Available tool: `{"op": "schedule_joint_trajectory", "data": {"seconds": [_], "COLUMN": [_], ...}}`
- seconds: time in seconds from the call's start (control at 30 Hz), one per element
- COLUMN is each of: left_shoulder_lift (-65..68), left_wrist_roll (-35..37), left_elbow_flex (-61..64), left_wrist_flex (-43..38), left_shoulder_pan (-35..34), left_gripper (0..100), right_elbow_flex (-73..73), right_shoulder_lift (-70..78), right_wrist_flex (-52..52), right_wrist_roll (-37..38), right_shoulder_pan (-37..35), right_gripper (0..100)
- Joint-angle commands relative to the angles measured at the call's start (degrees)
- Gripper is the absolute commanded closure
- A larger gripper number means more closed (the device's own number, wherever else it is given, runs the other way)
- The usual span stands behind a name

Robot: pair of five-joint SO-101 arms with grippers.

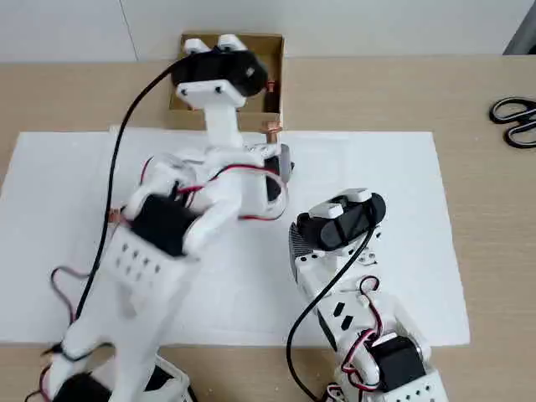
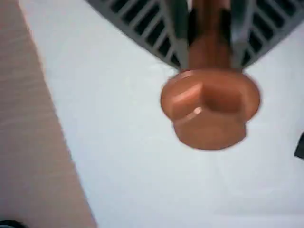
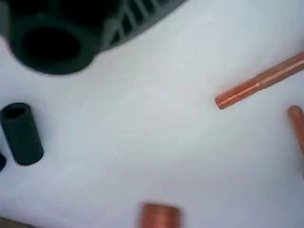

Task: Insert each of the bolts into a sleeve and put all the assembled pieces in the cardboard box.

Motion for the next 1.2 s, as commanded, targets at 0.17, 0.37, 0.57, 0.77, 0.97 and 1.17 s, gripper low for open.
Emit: {"op": "schedule_joint_trajectory", "data": {"seconds": [0.17, 0.37, 0.57, 0.77, 0.97, 1.17], "left_shoulder_lift": [-16.6, -22.1, -22.5, -22.5, -22.5, -22.5], "left_wrist_roll": [-2.5, -2.2, -2.2, -2.2, -2.2, -2.2], "left_elbow_flex": [18.4, 32.4, 34.9, 34.5, 34.5, 34.5], "left_wrist_flex": [-15.6, -29.0, -30.0, -27.8, -26.5, -24.0], "left_shoulder_pan": [0.6, 0.7, 4.4, 5.4, 5.4, 7.8], "left_gripper": [100, 100, 100, 100, 100, 100], "right_elbow_flex": [-0.4, -0.3, -0.3, -0.3, -0.3, -0.3], "right_shoulder_lift": [-1.2, -1.2, -1.2, -1.2, -1.2, -1.2], "right_wrist_flex": [-1.1, -1.1, -1.1, -1.2, -1.4, -1.4], "right_wrist_roll": [-1.0, -1.0, -1.0, -1.0, -0.9, -0.9], "right_shoulder_pan": [-0.2, -2.5, -5.5, -5.5, -5.5, -5.5], "right_gripper": [99.5, 99.5, 99.5, 99.5, 99.5, 99.5]}}
